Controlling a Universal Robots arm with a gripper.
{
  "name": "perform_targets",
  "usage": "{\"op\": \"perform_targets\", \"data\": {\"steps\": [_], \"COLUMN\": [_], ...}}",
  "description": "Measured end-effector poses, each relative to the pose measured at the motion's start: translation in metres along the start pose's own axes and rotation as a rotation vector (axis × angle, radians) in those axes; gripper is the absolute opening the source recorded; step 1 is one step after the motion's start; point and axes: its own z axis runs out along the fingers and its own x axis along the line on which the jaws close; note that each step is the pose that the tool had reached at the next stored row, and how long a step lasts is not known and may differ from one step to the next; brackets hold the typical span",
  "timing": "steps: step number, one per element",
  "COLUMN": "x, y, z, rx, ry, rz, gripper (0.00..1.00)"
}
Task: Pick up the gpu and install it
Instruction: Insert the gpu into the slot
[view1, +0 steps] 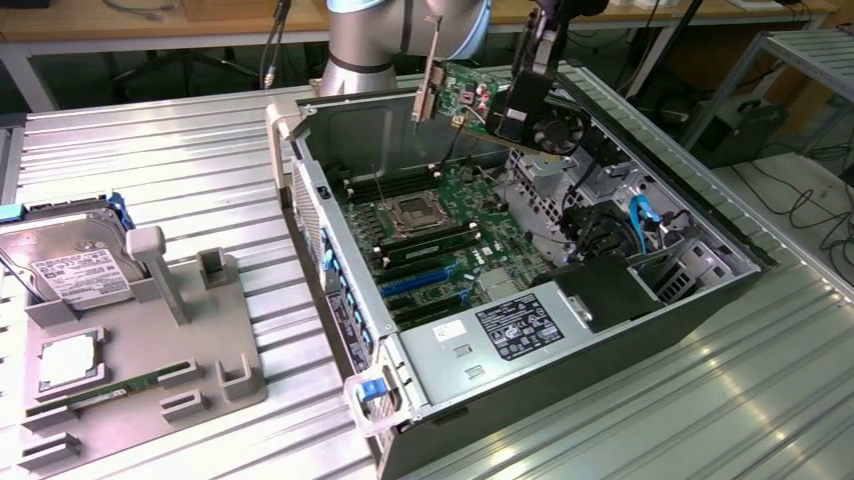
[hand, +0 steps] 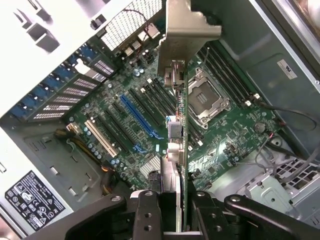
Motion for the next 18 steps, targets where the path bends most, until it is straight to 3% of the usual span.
{"op": "perform_targets", "data": {"steps": [18], "x": [0.0000], "y": [0.0000], "z": [0.0000], "rx": [0.0045], "ry": [0.0026], "rz": [-0.208], "gripper": [0.28]}}
